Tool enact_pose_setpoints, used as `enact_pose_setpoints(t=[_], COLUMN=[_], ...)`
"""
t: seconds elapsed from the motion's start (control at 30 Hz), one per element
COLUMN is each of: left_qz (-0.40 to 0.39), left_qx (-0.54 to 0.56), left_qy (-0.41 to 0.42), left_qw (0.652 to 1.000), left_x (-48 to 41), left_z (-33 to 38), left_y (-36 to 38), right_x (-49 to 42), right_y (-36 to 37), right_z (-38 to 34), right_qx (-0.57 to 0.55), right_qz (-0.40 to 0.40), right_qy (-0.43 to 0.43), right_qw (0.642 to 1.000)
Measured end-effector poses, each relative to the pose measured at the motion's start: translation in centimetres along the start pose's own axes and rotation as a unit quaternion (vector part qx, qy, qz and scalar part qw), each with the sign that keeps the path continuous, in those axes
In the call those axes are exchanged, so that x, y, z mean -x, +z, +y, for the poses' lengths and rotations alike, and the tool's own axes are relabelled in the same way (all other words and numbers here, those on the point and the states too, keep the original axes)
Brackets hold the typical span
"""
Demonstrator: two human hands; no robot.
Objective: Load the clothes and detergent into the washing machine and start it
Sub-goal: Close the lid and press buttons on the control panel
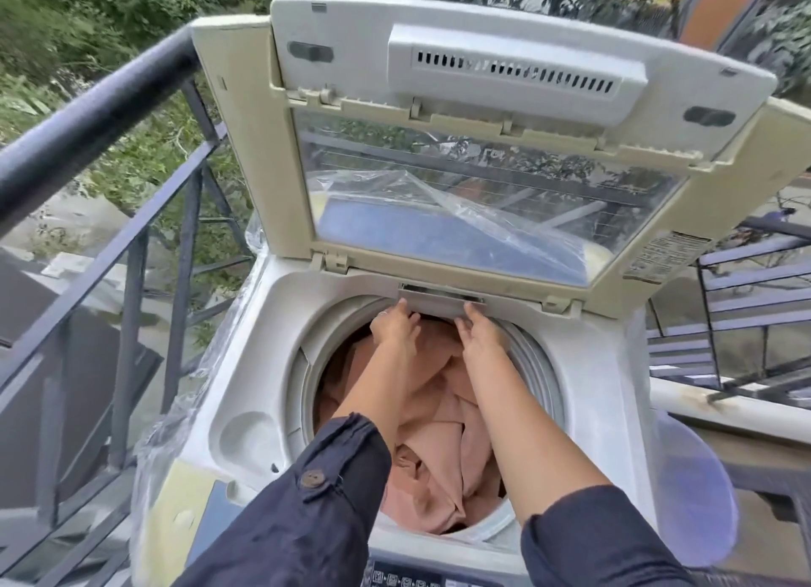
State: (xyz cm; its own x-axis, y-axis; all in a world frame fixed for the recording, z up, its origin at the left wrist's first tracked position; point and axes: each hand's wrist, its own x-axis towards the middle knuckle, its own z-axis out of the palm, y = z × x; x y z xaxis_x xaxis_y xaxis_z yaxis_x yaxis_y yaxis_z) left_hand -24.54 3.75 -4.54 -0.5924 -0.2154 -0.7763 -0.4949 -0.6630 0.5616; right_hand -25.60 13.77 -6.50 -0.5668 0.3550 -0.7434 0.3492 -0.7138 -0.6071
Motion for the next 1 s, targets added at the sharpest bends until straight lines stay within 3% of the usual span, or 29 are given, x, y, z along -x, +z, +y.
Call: enact_pose_setpoints(t=[0.43,0.6,0.7,0.83,1.0], left_qz=[0.027,0.05,0.035,0.038,0.014], left_qx=[-0.004,-0.022,-0.026,0.007,0.038], left_qy=[0.014,0.034,0.004,0.047,0.099], left_qw=[1.0,0.998,0.999,0.998,0.994], left_x=[-0.4,1.6,2.2,5.5,11.1], left_z=[0.4,0.8,0.8,3.2,7.8], left_y=[1.1,1.9,2.5,3.9,6.7], right_x=[1.1,2.2,2.9,4.8,11.6], right_y=[0.7,0.6,0.8,1.9,3.6], right_z=[-1.4,-2.2,-2.5,-4.7,-9.7], right_qx=[-0.036,0.051,0.145,0.171,0.124], right_qz=[-0.008,-0.023,-0.017,-0.02,-0.031], right_qy=[0.016,0.028,0.028,0.0,-0.07], right_qw=[0.999,0.998,0.989,0.985,0.989])
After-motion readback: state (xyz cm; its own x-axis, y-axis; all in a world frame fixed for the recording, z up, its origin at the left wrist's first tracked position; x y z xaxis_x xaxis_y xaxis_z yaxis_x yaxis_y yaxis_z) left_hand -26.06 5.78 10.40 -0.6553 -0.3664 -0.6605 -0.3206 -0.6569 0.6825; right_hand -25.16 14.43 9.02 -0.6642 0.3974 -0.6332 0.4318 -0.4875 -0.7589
